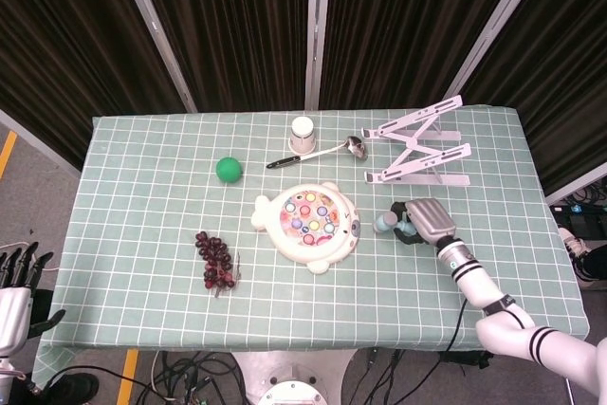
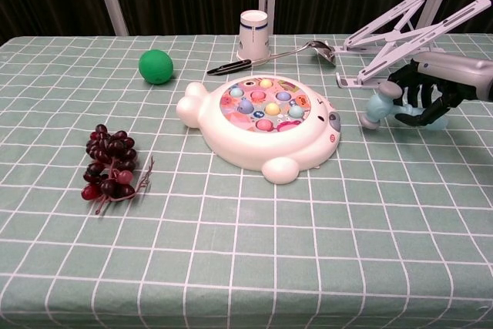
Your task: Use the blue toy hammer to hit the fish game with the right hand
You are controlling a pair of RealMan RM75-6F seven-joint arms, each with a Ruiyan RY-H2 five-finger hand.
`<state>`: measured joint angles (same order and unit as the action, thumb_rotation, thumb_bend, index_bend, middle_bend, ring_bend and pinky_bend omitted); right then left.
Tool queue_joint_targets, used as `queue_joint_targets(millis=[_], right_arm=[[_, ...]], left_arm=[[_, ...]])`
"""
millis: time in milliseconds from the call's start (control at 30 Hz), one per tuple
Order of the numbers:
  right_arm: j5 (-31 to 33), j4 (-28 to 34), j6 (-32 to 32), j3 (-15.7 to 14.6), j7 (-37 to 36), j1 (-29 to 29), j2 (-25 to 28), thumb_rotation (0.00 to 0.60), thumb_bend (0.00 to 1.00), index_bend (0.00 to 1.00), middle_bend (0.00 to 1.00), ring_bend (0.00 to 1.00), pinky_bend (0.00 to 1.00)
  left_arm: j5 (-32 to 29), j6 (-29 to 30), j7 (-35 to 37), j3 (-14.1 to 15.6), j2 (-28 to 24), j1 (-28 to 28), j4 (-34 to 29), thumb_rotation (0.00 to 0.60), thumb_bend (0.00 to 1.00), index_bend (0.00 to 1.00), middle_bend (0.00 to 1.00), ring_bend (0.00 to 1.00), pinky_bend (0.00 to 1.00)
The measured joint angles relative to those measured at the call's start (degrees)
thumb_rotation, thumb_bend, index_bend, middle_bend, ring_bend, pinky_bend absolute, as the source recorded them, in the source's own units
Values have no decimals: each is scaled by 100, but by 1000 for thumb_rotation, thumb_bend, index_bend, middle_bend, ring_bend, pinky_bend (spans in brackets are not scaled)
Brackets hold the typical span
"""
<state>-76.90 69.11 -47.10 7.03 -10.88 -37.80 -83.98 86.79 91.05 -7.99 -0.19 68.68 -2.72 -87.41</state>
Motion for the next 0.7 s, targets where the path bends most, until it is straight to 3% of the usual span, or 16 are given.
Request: queue_joint_targets(millis=[433,700], right_arm=[[-58,1404,294,190,723,-437,1114,600,611,732,656,541,626],[745,1683,825,406,1740,-1060,1037,600,611,750,665,551,638]], left_arm=[[45,6,-74,-2,-23,15,-73,600,0,161,45,0,0],[26,-1,-65,7,-28,-1,-74,600,0,160,46,0,0]])
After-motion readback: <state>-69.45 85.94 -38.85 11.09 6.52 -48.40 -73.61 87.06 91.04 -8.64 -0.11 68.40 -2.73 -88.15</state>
